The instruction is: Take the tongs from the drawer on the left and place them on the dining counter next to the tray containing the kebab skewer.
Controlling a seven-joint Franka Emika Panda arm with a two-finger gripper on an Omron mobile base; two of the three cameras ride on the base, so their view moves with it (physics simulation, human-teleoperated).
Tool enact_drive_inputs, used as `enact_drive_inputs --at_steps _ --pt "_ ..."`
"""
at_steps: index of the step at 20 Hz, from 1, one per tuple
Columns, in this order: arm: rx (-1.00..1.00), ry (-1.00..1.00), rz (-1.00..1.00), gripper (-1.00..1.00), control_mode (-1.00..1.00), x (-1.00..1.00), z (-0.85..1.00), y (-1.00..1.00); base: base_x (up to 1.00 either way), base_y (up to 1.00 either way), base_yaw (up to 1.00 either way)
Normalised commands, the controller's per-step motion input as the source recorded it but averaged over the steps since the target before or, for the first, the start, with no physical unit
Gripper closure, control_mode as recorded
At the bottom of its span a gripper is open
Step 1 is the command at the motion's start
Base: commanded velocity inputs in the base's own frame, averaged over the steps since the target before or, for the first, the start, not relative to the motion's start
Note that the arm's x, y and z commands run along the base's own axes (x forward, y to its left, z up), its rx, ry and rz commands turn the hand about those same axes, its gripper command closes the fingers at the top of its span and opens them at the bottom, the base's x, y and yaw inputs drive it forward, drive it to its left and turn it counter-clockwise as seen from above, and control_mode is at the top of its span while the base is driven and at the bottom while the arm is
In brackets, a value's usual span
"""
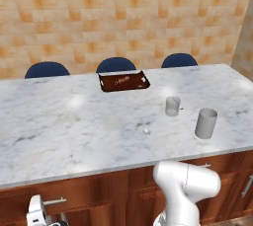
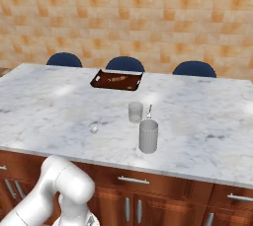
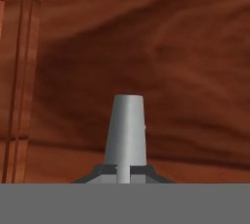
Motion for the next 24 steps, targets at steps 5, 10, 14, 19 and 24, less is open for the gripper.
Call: enact_drive_inputs --at_steps 5,10,14,19,24 --pt "0.0 -0.01 0.02 1.0 -1.0 -0.49 0.0 0.0 0.0 0.0 0.0" --pt "0.0 -0.01 0.01 1.0 -1.0 -0.56 0.0 0.0 0.0 0.0 0.0" --pt "0.0 0.0 0.0 1.0 -1.0 -0.61 0.0 0.0 0.0 0.0 0.0" --pt "0.01 0.0 0.0 1.0 -1.0 -0.64 0.0 0.0 0.0 0.0 0.0" --pt "0.0 0.0 0.0 1.0 -1.0 -0.65 0.0 0.0 0.0 0.0 0.0"
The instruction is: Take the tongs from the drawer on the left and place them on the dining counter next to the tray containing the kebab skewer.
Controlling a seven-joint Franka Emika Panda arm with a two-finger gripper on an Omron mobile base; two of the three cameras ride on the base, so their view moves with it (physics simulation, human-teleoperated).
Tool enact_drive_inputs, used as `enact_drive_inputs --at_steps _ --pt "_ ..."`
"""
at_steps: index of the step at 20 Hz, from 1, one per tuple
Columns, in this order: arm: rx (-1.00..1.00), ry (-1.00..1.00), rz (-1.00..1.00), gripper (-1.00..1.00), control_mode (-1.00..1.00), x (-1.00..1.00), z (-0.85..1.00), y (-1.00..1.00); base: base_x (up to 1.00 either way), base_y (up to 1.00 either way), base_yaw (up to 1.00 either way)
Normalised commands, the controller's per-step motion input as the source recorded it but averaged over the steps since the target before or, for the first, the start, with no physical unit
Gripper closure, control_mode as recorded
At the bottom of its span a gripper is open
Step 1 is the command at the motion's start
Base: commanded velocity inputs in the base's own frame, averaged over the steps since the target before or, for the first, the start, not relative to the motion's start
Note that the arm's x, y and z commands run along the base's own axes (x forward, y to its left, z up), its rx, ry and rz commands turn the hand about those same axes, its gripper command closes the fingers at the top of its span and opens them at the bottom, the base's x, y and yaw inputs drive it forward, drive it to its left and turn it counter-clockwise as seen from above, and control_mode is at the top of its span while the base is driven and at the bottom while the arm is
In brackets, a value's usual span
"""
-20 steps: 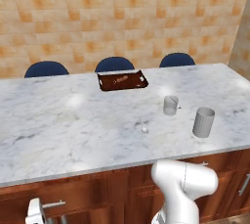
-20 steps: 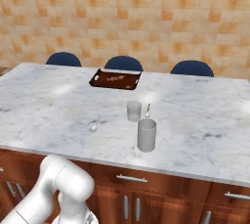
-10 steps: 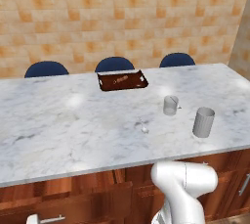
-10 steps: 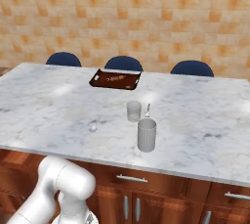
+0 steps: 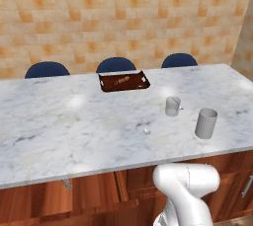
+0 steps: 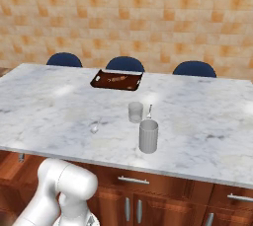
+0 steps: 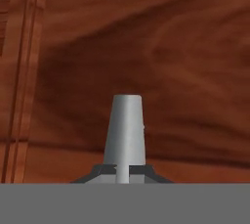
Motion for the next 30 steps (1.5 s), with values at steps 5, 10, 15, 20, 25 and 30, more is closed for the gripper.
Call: enact_drive_inputs --at_steps 5,10,15,20,25,30 --pt "0.0 0.0 0.0 1.0 -1.0 -0.65 0.0 0.0 0.0 0.0 0.0" --pt "0.02 0.0 0.0 1.0 -1.0 -0.69 0.0 0.0 0.0 0.0 0.0" --pt "0.02 0.0 0.0 1.0 -1.0 -0.68 0.0 0.0 0.0 0.0 0.0" --pt "0.01 0.0 0.0 1.0 -1.0 -0.65 0.0 0.0 0.0 0.0 0.0" --pt "0.0 0.0 0.0 1.0 -1.0 -0.12 0.0 0.0 0.0 0.0 0.0" --pt "0.0 0.0 0.0 -1.0 -1.0 -0.01 0.0 0.0 0.0 0.0 0.0"
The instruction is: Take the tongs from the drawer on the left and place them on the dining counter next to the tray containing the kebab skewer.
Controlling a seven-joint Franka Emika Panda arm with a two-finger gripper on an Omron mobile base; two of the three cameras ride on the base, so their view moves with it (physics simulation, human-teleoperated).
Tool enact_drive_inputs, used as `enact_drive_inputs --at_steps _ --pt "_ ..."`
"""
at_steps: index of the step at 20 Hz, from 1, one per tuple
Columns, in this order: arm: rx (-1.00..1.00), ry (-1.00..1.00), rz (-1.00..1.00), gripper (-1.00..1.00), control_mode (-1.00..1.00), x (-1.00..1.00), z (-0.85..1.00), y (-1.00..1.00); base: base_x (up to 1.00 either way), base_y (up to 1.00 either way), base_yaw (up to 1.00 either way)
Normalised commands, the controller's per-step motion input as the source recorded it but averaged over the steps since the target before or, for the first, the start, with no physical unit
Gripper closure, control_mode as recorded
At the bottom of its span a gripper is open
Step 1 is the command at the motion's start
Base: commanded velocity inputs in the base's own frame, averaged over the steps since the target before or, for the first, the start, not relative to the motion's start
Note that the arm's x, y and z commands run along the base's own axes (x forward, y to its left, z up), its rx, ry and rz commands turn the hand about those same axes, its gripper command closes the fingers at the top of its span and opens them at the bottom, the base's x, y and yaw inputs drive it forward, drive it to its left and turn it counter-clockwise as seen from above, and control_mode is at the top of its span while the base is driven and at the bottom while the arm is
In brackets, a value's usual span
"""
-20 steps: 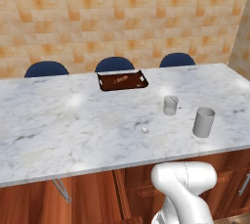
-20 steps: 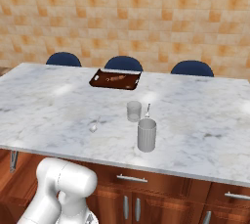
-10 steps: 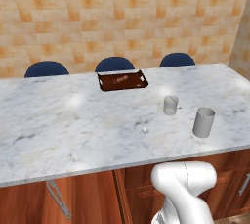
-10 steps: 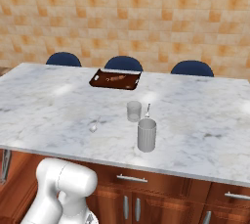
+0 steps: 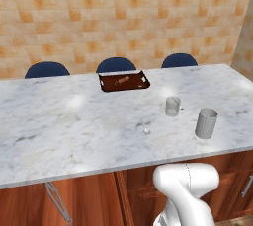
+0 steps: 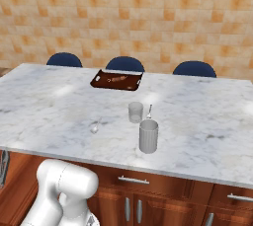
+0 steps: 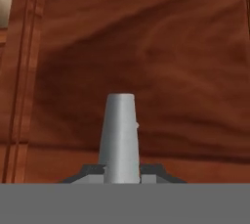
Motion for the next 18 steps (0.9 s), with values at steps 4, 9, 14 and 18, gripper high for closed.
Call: enact_drive_inputs --at_steps 4,9,14,18 --pt "0.0 -0.01 0.0 -1.0 -1.0 -0.25 0.0 0.0 0.0 0.0 0.0" --pt "0.08 -0.04 0.0 -1.0 -1.0 -0.86 0.07 -0.11 0.0 0.0 0.0" --pt "0.1 -0.04 0.0 -1.0 -1.0 -0.91 0.24 -0.21 0.0 0.0 0.0" --pt "0.09 -0.08 -0.01 -1.0 -1.0 -0.59 0.53 -0.29 0.0 0.0 0.0"
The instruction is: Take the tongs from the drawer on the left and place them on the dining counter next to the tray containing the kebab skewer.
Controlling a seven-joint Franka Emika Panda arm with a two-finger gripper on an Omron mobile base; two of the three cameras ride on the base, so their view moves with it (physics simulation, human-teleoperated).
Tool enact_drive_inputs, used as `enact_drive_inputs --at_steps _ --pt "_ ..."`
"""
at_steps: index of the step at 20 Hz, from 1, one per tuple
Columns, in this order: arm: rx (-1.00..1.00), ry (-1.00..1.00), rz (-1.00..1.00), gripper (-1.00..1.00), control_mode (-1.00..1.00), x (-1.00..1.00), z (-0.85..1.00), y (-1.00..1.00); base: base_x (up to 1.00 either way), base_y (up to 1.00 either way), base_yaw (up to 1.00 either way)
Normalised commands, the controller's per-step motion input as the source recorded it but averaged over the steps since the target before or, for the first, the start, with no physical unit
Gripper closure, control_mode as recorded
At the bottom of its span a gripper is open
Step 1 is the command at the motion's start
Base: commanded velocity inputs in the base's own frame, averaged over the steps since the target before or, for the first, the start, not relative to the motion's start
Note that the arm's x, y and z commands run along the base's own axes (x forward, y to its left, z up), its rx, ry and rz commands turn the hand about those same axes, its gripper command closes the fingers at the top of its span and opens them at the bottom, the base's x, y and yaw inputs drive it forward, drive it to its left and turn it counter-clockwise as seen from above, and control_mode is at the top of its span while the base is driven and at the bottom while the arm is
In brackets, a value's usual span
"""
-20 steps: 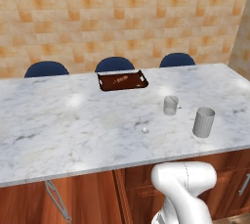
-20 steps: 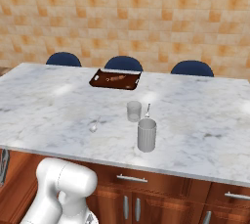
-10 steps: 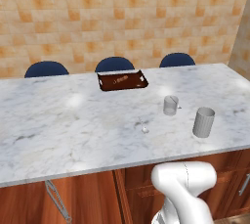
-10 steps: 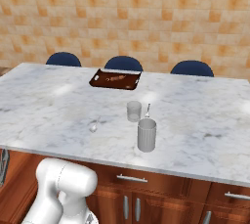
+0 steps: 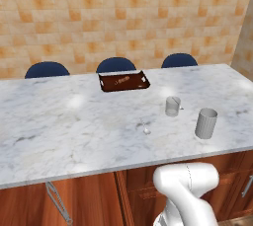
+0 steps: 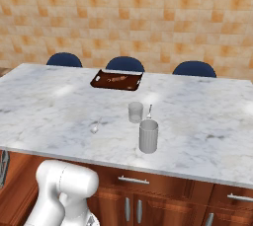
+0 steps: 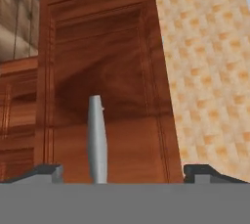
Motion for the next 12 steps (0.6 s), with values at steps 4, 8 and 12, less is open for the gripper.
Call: enact_drive_inputs --at_steps 4,8,12 --pt "0.11 -0.08 -0.01 -1.0 -1.0 -0.46 0.63 -0.33 0.0 0.0 0.0" --pt "0.12 -0.03 -0.02 -1.0 -1.0 -0.41 0.66 -0.38 0.0 0.0 0.0" --pt "0.15 -0.07 -0.03 -1.0 -1.0 -0.35 0.69 -0.5 0.0 0.0 0.0"
